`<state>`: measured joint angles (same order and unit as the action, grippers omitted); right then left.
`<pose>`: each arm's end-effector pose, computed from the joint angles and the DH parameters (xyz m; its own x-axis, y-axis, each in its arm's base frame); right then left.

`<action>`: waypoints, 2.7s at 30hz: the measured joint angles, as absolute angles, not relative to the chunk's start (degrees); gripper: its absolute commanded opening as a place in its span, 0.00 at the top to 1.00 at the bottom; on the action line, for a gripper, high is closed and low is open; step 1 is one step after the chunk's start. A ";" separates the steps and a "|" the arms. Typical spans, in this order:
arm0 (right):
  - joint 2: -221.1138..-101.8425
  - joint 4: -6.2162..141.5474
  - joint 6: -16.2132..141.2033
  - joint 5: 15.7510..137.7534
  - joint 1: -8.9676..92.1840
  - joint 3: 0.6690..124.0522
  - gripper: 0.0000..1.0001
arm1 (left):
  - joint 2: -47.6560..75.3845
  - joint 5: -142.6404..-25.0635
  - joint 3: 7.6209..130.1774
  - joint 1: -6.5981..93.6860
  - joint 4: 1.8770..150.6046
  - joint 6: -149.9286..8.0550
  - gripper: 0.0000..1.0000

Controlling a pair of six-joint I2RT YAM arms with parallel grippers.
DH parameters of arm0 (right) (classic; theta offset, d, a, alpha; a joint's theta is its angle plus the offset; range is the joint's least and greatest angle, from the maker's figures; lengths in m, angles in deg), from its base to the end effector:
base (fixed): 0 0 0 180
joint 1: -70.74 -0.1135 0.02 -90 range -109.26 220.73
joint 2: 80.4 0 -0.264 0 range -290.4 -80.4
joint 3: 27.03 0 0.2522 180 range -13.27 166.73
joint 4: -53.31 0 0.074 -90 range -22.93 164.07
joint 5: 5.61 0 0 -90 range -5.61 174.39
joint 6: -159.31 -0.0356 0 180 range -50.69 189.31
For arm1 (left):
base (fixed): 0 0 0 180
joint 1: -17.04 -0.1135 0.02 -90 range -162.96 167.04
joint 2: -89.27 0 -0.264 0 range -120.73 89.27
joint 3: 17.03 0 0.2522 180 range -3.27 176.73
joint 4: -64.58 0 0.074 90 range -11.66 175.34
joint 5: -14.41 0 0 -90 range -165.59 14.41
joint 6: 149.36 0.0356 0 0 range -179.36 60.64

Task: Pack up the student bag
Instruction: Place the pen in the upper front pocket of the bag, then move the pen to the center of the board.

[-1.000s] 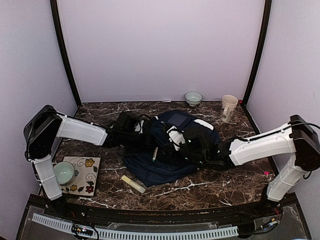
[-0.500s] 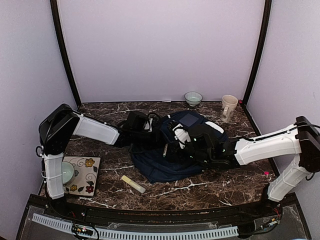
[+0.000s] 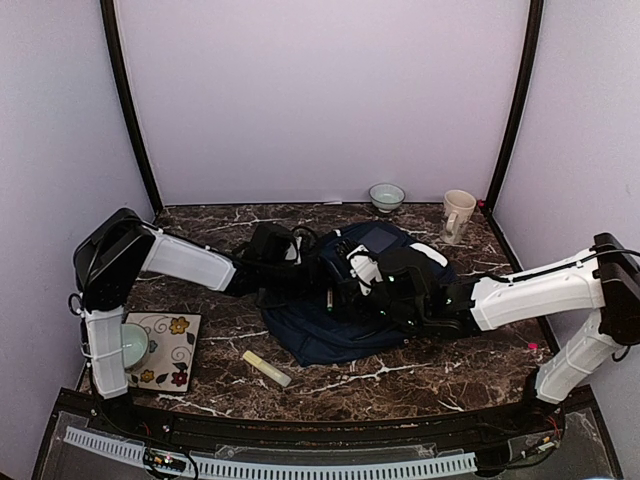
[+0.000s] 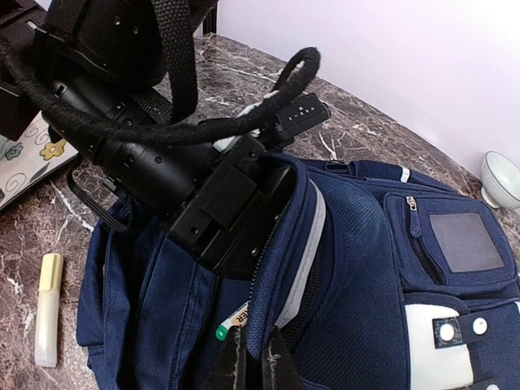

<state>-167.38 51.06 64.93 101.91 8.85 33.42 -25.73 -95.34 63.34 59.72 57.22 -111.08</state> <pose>0.1650 0.2861 0.2201 -0.2475 -0.3088 -0.9183 -0.6950 0.7170 -0.0538 0.3114 -0.3035 0.1602 -0.8829 -0.1909 -0.4291 0.2676 0.5463 -0.7937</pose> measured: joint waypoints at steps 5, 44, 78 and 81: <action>-167.44 51.10 65.04 102.39 8.54 33.60 1.00 | -22.30 -94.14 60.04 60.05 57.20 -110.75 0.36; -172.12 54.25 61.67 103.92 7.89 36.94 1.00 | 17.09 -72.83 46.60 69.58 93.35 -75.52 0.36; -169.67 49.05 60.73 99.33 7.97 31.33 1.00 | 3.60 -72.00 48.45 81.03 109.30 -32.77 0.42; -168.75 48.70 60.40 98.94 8.02 30.36 1.00 | 1.00 -73.26 48.48 80.11 110.20 -31.92 0.42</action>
<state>-168.75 48.70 60.40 98.94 8.02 30.36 1.00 -73.26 48.48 80.11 110.20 -31.92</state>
